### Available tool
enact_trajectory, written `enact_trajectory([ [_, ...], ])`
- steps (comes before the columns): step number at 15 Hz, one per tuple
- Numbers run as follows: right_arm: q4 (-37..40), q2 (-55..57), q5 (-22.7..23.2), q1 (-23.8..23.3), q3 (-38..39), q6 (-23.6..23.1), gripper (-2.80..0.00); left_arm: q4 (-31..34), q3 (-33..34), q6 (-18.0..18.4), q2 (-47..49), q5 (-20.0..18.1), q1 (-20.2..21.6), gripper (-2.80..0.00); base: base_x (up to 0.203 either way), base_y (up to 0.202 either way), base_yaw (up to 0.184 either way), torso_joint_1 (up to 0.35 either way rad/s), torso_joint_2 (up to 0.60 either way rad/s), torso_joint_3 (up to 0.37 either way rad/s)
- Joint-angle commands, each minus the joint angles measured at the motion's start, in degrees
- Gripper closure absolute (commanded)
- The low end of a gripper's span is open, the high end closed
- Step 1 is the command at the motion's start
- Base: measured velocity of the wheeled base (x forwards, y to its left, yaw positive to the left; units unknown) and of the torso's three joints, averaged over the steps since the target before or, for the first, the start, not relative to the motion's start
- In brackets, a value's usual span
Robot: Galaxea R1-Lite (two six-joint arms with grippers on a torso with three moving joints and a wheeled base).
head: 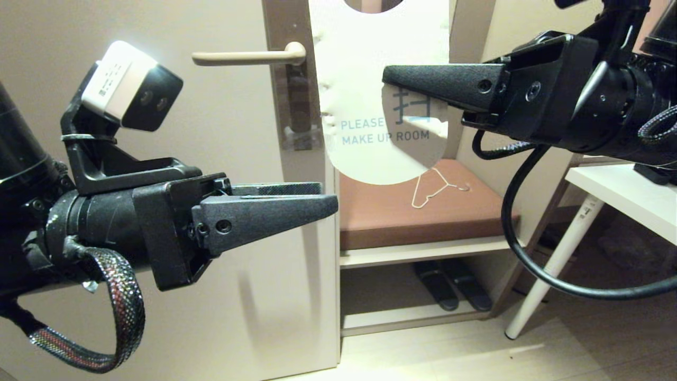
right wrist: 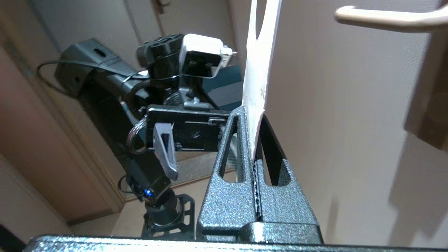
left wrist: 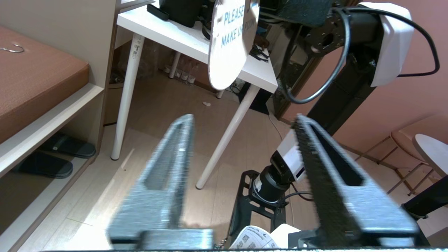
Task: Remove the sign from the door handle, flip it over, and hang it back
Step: Hand it to the other hand
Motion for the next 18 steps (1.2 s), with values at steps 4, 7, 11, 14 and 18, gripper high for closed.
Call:
enact_trajectory([
  [4,-2.1,0.5,2.7,0.0,1.9,0.2,0.0,0.0,0.3,-0.4,0.0,-0.2,1.0,-2.8,0.0,0.0,0.0,0.0,0.0,0.0],
  [7,-2.1,0.4,2.8,0.1,2.0,0.2,0.0,0.0,0.2,-0.5,0.7,-0.2,0.9,-2.8,0.0,0.0,0.0,0.0,0.0,0.0],
  [11,-2.1,1.0,4.5,1.3,1.5,0.2,0.0,-0.1,0.1,-0.5,1.2,-0.2,0.9,-2.8,0.0,0.0,0.0,0.0,0.0,0.0],
  [14,-2.7,2.1,4.5,2.8,1.4,0.2,0.0,-0.4,-1.3,-0.6,2.1,0.0,0.9,-2.8,0.0,0.0,0.0,0.0,0.0,0.0],
  [18,-4.2,3.9,4.5,4.4,1.3,0.2,0.0,-0.4,-1.3,-0.6,2.0,0.0,0.9,-2.8,0.0,0.0,0.0,0.0,0.0,0.0],
])
